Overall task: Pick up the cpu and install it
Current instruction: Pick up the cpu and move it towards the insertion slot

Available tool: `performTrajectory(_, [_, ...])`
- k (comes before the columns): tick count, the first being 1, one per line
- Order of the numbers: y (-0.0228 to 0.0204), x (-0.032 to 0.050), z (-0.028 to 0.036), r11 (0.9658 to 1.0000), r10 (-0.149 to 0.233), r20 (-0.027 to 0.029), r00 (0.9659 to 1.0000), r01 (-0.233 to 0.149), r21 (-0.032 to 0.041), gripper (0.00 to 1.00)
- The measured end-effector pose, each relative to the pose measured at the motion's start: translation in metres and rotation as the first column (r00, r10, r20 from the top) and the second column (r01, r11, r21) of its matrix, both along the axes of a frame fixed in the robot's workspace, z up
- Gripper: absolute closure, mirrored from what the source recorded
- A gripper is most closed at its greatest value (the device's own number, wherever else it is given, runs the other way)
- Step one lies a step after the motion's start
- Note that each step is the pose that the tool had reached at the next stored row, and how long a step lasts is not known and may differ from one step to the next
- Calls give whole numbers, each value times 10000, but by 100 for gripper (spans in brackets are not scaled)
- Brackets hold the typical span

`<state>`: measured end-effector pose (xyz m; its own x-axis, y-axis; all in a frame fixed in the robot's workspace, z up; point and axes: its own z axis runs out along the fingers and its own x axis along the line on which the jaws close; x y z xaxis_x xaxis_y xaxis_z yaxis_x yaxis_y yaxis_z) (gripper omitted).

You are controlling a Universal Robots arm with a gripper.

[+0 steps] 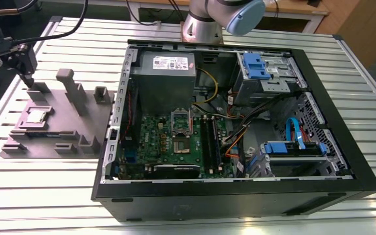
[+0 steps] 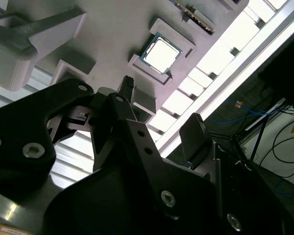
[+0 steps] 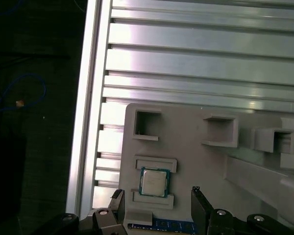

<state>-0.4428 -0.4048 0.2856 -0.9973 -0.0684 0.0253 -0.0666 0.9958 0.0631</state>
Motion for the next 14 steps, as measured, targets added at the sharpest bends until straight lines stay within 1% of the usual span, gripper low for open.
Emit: performTrajectory(14, [0, 0, -25, 10000, 0, 1, 10000, 0, 1, 35])
